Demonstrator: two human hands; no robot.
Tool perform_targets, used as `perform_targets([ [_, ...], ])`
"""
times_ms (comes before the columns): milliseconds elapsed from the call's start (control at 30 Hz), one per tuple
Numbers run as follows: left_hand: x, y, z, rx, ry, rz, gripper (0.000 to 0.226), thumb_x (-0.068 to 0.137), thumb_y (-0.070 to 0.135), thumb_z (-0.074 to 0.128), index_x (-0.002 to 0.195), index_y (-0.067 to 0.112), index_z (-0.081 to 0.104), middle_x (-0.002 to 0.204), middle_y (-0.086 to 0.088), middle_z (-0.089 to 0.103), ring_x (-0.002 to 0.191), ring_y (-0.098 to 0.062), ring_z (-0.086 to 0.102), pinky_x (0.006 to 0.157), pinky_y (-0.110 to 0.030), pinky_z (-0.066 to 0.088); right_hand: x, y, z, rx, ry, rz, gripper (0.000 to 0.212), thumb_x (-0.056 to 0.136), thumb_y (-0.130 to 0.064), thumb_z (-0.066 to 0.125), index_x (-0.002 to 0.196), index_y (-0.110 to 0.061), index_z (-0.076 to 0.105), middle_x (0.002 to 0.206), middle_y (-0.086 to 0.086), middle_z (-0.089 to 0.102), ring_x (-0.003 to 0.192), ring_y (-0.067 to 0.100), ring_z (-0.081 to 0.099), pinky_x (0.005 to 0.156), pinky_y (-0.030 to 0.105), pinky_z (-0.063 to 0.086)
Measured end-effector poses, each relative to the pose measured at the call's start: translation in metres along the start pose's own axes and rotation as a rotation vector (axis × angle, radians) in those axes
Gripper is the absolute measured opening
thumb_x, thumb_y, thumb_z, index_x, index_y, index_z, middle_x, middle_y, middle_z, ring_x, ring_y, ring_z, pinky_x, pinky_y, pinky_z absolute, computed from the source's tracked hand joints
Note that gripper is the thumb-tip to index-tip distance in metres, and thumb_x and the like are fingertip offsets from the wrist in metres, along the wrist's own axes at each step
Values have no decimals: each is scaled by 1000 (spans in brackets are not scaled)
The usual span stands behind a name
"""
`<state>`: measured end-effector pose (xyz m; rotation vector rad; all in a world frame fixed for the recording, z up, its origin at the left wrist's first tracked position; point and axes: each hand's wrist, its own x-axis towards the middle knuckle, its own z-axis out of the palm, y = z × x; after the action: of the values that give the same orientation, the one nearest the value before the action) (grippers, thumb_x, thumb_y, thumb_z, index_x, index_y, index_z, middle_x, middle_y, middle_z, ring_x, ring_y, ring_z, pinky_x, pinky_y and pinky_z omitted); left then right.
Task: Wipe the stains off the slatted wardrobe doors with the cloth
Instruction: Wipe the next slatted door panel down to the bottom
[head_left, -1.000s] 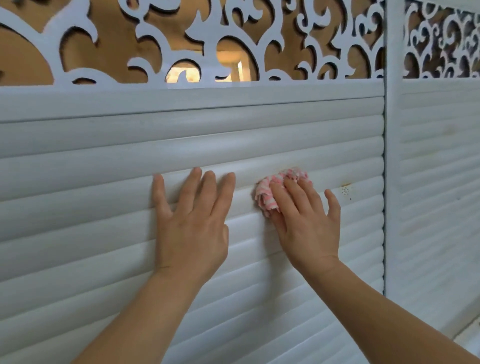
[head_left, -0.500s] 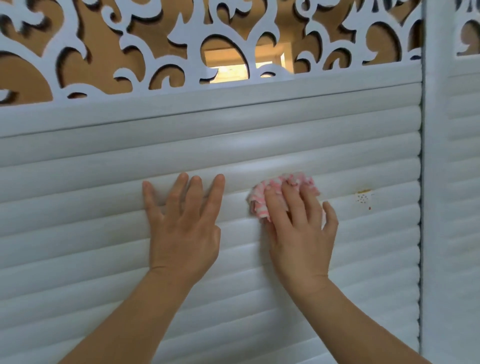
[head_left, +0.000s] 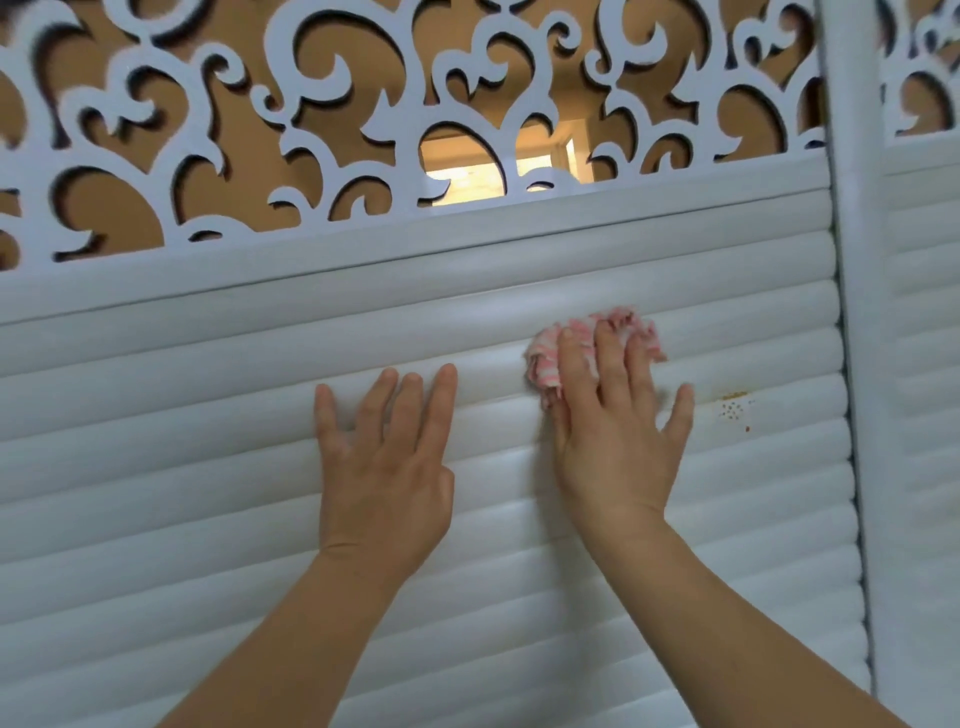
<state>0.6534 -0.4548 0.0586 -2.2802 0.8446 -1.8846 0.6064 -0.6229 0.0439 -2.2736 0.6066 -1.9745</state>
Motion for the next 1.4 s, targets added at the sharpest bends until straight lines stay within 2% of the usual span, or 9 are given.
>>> perform_targets([
  [233,1,-2,0,-28,14,-11,71,71,20,35,141,9,31,124,-10,39,120,-30,40,101,-67,26,5,-18,-4,-68,-74,-379,57,84,-30,58,140,-31,44,146,3,43,134,27,41,104,64,11],
  [367,0,-1,3,-34,37,-14,69,73,17,36,141,10,33,123,-12,43,119,-32,41,101,-68,25,18,28,-20,-127,-188,-109,50,95,-40,30,144,-33,35,152,-1,34,141,21,26,105,64,10],
  [467,2,5,2,-64,60,-73,67,72,16,35,139,12,37,122,-12,43,119,-33,38,102,-69,22,20,30,-25,-116,-331,90,50,101,-40,18,150,-38,8,159,-8,3,146,16,-1,110,60,-2],
  [500,3,9,1,-80,69,-102,66,71,15,37,137,11,40,121,-14,43,119,-34,38,102,-69,22,18,23,-25,-104,-334,94,49,102,-36,22,150,-37,11,159,-6,5,146,19,3,110,59,-2],
  [600,9,24,-3,-153,95,-208,64,63,6,50,128,6,50,118,-16,40,118,-35,37,104,-66,19,10,13,-17,-119,-197,-128,49,90,-27,45,139,-25,41,144,5,45,132,31,43,103,59,13],
  [800,31,73,0,-265,34,57,67,68,18,32,132,4,46,131,-13,50,128,-30,36,108,-54,20,22,53,-27,-159,-198,-329,47,91,-36,37,138,-32,35,143,-1,47,130,22,46,102,61,12],
  [933,31,87,7,-225,26,24,65,71,20,34,133,8,48,131,-18,51,128,-34,35,108,-61,18,37,90,-34,-162,-265,-149,48,94,-41,29,141,-33,36,147,-5,42,134,20,41,105,61,12],
  [1067,31,88,13,-169,94,65,60,76,20,36,133,10,49,129,-22,50,127,-37,35,107,-64,17,55,135,-43,-199,-322,61,47,102,-44,20,148,-40,15,158,-15,9,145,9,7,111,54,-2],
  [1400,29,87,16,-113,148,71,56,79,19,37,133,9,51,128,-22,48,125,-37,36,106,-65,19,48,130,-35,-34,-173,379,46,101,-30,31,147,-34,27,154,-10,27,140,13,27,111,45,7],
])
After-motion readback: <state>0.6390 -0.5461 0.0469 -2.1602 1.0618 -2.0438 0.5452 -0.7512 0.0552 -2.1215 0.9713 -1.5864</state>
